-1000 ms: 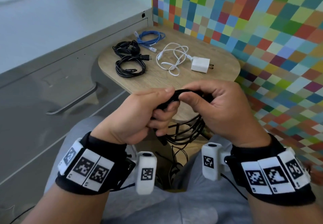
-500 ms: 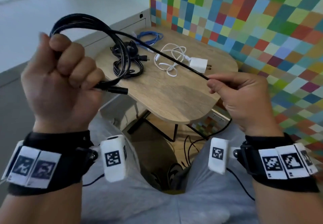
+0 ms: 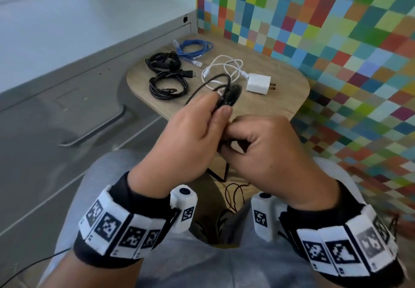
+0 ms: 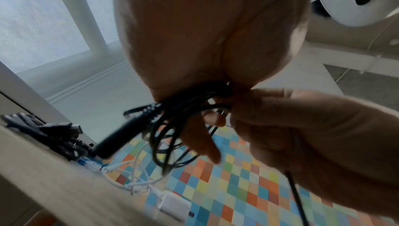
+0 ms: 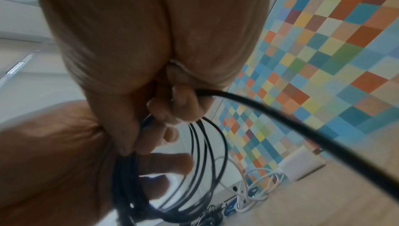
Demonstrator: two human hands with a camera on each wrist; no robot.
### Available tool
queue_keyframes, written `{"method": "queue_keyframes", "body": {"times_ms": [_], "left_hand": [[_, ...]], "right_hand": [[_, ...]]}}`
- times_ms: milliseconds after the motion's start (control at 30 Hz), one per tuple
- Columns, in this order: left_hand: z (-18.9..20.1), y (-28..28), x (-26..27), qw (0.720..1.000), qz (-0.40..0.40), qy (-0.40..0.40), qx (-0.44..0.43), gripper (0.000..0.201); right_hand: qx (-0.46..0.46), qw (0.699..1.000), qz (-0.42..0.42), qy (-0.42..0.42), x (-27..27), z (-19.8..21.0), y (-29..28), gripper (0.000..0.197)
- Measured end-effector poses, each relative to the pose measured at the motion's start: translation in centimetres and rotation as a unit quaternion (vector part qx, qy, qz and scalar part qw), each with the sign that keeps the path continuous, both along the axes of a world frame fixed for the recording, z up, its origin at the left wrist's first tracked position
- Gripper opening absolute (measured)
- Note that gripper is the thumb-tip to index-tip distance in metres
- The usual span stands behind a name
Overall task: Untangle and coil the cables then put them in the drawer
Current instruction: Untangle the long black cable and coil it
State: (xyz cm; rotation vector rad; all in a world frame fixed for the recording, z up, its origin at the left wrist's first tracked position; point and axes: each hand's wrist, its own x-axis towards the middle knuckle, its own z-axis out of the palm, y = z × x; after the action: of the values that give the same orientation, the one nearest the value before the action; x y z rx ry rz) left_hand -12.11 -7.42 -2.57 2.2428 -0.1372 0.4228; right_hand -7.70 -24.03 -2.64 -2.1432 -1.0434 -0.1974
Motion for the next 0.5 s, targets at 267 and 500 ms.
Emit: {"method": "queue_keyframes", "body": {"times_ms": [267, 500], "left_hand": [[0.0, 0.1, 0.4, 0.988, -0.086, 0.099, -0.078, 0.036], [0.2, 1.3, 0.0, 0.931, -0.184, 0.176, -0.263, 0.049]], "right_hand": [[0.113, 0.987, -0.112, 0.031, -0.4, 0.5, -0.9, 0.038], [0.041, 0.993, 0.015, 0.109, 0.9, 0.8, -2.5, 0.056]]}}
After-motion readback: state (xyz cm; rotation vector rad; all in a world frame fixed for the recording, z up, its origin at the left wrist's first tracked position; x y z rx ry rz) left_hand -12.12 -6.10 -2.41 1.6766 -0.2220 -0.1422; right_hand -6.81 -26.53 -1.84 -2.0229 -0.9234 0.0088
